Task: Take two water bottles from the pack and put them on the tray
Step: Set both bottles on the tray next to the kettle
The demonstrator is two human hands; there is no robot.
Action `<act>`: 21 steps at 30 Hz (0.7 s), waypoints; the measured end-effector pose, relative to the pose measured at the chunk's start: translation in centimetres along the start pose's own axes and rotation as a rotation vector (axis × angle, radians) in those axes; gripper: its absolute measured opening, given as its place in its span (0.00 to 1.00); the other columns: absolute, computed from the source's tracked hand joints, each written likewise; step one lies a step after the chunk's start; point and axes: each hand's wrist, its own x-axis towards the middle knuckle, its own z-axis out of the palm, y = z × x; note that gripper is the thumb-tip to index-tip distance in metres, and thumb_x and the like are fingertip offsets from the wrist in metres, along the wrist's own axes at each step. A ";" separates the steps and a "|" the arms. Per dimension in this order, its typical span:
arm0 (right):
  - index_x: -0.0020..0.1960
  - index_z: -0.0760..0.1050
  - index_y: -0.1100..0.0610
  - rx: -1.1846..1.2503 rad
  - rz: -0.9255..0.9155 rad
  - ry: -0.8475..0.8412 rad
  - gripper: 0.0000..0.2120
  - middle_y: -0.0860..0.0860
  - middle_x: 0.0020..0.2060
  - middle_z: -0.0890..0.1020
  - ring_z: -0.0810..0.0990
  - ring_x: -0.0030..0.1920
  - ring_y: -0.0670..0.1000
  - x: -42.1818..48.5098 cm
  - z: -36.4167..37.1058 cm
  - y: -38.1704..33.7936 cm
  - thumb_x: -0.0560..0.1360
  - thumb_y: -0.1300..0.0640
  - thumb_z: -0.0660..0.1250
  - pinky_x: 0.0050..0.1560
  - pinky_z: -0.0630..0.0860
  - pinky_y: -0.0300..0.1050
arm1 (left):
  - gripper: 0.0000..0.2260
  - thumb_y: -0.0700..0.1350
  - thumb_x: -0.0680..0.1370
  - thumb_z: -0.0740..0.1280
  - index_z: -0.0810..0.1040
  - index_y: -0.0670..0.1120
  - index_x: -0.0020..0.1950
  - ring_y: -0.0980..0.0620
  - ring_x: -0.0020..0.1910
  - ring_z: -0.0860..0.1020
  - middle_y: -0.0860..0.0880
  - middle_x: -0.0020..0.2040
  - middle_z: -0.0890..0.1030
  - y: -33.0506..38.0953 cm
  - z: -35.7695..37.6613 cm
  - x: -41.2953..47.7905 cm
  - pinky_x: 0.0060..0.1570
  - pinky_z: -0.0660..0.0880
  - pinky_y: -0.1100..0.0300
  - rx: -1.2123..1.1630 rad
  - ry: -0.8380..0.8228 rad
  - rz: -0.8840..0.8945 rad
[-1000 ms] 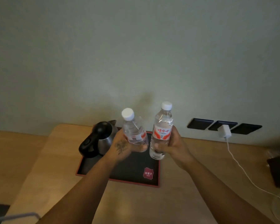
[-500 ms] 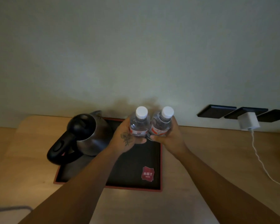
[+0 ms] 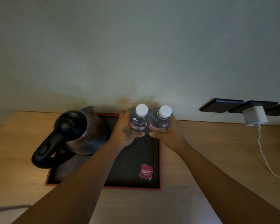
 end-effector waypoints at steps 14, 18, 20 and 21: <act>0.77 0.65 0.47 -0.184 -0.030 0.060 0.45 0.51 0.72 0.74 0.76 0.73 0.54 -1.7 0.1 -1.9 0.67 0.58 0.85 0.71 0.78 0.60 | 0.43 0.36 0.66 0.86 0.68 0.43 0.76 0.42 0.73 0.74 0.42 0.73 0.71 0.7 -1.5 -0.9 0.69 0.71 0.55 0.357 -0.046 0.096; 0.74 0.65 0.41 -0.176 -0.086 0.017 0.43 0.48 0.71 0.73 0.76 0.69 0.49 -2.9 -2.2 -5.0 0.67 0.55 0.85 0.66 0.80 0.50 | 0.38 0.41 0.69 0.86 0.70 0.45 0.73 0.46 0.70 0.77 0.46 0.70 0.76 4.3 -3.7 -3.0 0.69 0.78 0.43 0.393 -0.088 0.229; 0.75 0.68 0.43 -0.243 -0.148 0.013 0.39 0.47 0.70 0.73 0.77 0.67 0.48 -3.5 -3.6 -7.4 0.70 0.53 0.84 0.64 0.80 0.48 | 0.34 0.45 0.71 0.85 0.72 0.47 0.72 0.47 0.68 0.78 0.47 0.68 0.77 6.9 -5.1 -4.2 0.66 0.79 0.44 0.476 -0.078 0.364; 0.75 0.70 0.45 -0.300 -0.189 0.018 0.36 0.49 0.69 0.74 0.79 0.65 0.49 -3.7 -4.2 -8.6 0.72 0.53 0.82 0.63 0.81 0.49 | 0.32 0.45 0.73 0.83 0.73 0.48 0.73 0.47 0.68 0.78 0.47 0.69 0.78 8.2 -5.7 -4.6 0.66 0.79 0.44 0.529 -0.076 0.445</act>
